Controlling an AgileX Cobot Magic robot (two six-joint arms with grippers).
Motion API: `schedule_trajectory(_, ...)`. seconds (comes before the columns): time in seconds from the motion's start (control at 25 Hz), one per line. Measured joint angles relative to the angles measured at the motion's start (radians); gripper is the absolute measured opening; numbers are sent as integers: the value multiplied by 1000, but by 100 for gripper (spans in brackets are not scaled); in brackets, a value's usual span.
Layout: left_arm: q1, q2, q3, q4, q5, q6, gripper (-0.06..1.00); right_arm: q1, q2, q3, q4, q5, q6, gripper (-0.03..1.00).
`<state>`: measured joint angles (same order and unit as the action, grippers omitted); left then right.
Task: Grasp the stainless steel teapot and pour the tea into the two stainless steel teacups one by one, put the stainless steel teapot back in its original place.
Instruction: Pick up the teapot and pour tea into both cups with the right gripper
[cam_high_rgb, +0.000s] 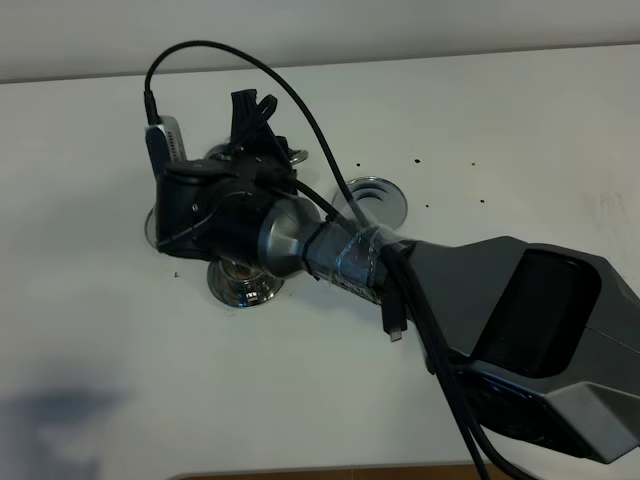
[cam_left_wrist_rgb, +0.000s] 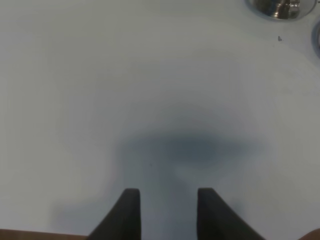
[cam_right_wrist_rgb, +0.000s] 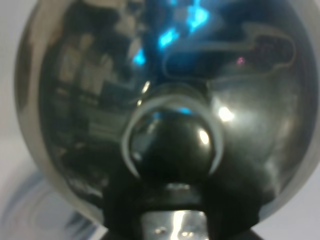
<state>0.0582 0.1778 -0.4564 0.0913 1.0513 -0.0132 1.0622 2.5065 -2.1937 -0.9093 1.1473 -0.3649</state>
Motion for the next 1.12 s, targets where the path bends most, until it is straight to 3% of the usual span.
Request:
schedule_trajectory(0.4, 0, 0, 0, 0, 0, 0, 32, -16, 0, -184, 267, 72, -1, 19)
schedule_trajectory(0.76, 0, 0, 0, 0, 0, 0, 32, -133, 0, -241, 610, 83, 18, 19)
schedule_trajectory(0.96, 0, 0, 0, 0, 0, 0, 32, -180, 0, -241, 732, 85, 69, 19)
schedule_trajectory(1.12, 0, 0, 0, 0, 0, 2, 32, -207, 0, -241, 770, 85, 105, 19)
